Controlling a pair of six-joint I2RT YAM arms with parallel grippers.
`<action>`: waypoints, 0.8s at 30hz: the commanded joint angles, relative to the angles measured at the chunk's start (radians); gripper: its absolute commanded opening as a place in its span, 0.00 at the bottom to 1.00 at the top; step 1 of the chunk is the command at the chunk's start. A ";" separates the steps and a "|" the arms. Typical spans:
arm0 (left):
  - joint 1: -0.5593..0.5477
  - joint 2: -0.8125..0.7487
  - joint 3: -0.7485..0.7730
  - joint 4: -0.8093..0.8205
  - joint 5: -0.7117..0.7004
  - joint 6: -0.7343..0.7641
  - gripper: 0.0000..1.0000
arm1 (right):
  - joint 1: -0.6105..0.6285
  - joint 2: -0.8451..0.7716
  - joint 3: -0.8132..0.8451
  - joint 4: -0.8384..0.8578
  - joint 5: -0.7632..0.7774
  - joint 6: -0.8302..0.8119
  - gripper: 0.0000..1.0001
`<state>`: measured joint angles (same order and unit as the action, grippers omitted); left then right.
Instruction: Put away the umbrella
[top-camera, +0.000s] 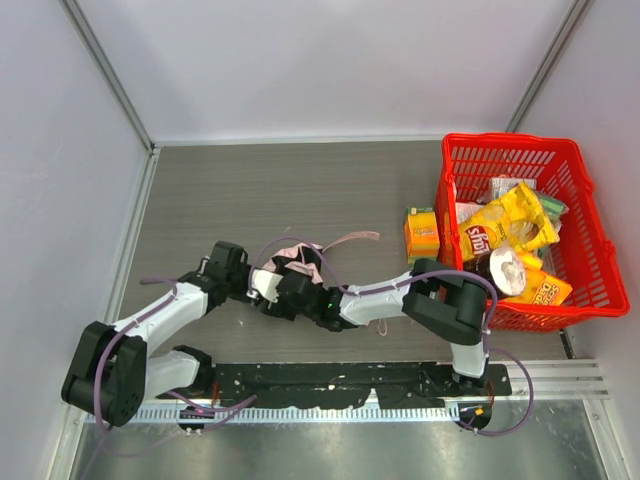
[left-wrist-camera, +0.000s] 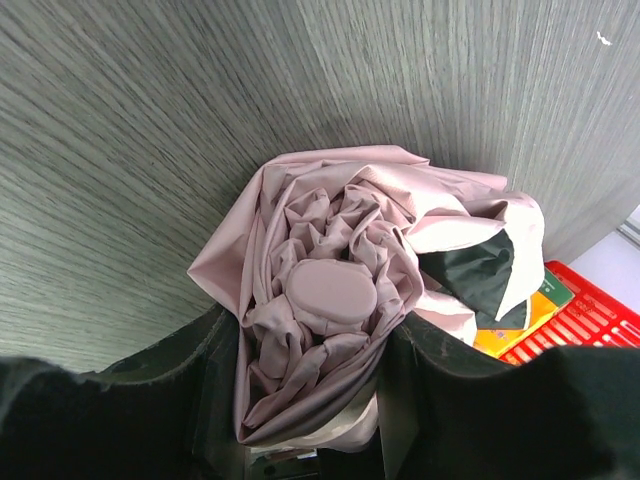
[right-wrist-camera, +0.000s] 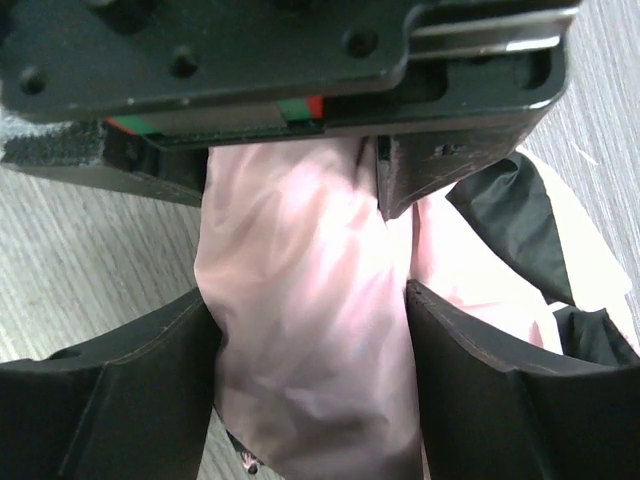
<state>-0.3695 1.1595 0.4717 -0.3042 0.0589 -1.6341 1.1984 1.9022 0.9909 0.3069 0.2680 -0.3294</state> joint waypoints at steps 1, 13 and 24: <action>0.012 0.029 -0.008 -0.127 -0.030 0.037 0.00 | -0.013 0.070 0.017 -0.043 0.079 -0.026 0.66; 0.015 0.003 -0.027 -0.052 -0.048 0.029 0.00 | -0.108 0.100 0.048 -0.264 -0.251 0.070 0.01; 0.023 -0.389 -0.142 0.143 -0.293 0.198 1.00 | -0.247 0.147 0.064 -0.324 -0.689 0.193 0.01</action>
<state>-0.3573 0.8940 0.3412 -0.2207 -0.0975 -1.5406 0.9981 1.9602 1.0988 0.1940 -0.2268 -0.2165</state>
